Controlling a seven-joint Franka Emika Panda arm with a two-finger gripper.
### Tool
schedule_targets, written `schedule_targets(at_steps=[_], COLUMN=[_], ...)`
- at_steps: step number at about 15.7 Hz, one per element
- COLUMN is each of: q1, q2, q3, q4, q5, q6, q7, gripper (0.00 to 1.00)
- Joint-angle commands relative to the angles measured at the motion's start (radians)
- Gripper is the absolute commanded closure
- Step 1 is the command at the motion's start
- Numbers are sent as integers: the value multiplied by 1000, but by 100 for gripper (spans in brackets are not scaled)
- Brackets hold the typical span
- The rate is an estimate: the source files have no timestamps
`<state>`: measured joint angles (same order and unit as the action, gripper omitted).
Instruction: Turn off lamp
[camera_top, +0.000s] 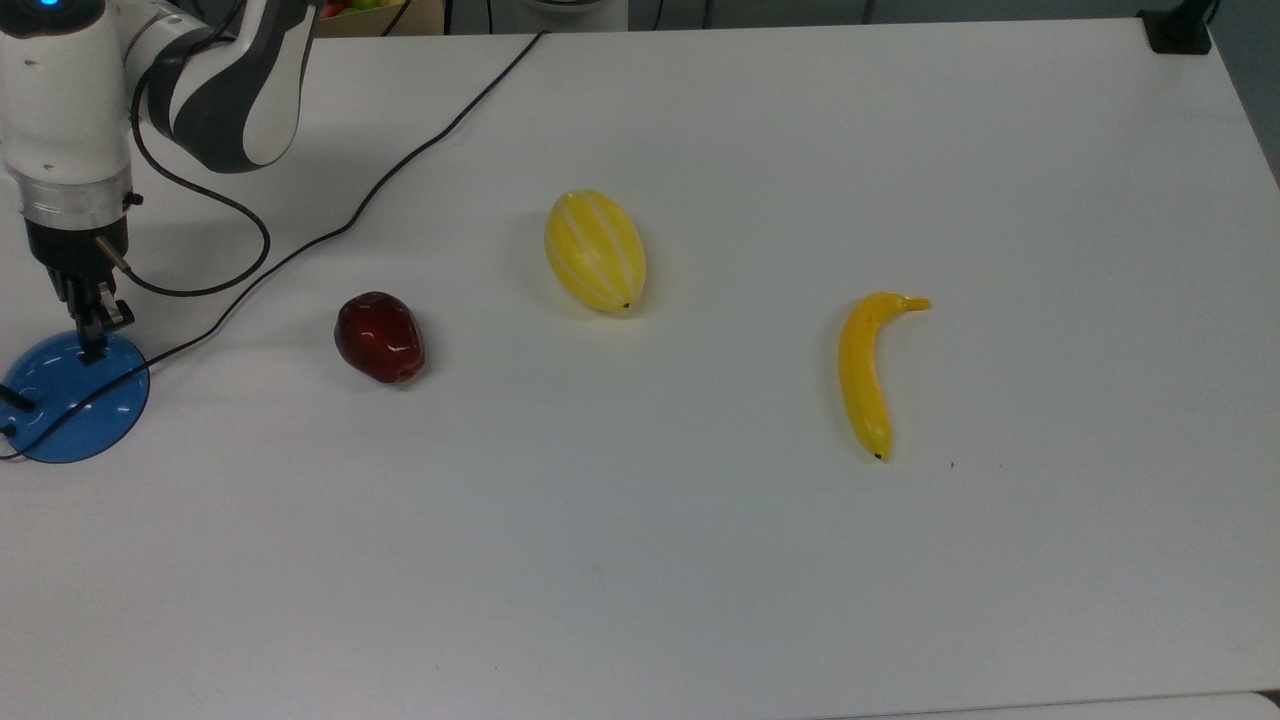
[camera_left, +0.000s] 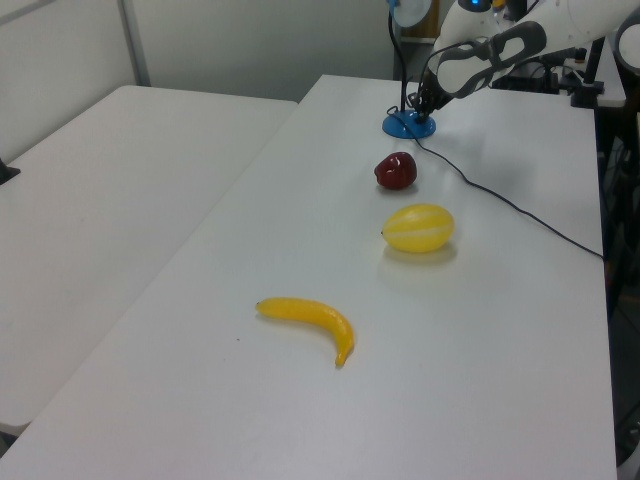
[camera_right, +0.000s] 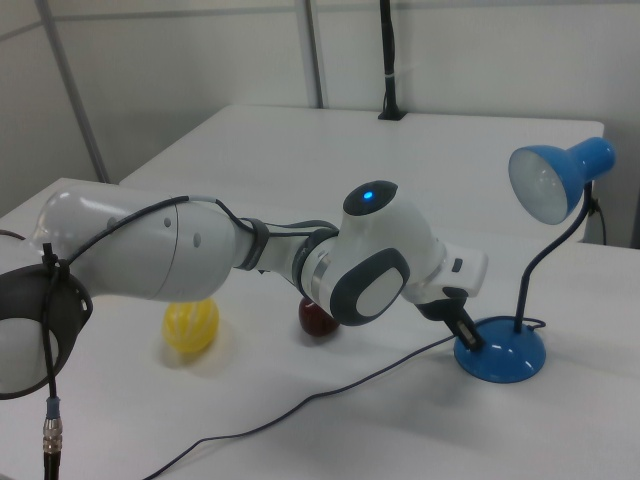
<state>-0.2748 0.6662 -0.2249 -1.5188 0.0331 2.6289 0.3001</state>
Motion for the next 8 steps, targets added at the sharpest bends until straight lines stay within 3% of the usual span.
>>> schedule_targets(at_steps=[1,8], q1=[9,11], q2=[18,24], q3=[-10,-8], q4=[20,19], q5=[-5,-41], q6=[17,16], q7=[-2,-4], gripper=[100,100])
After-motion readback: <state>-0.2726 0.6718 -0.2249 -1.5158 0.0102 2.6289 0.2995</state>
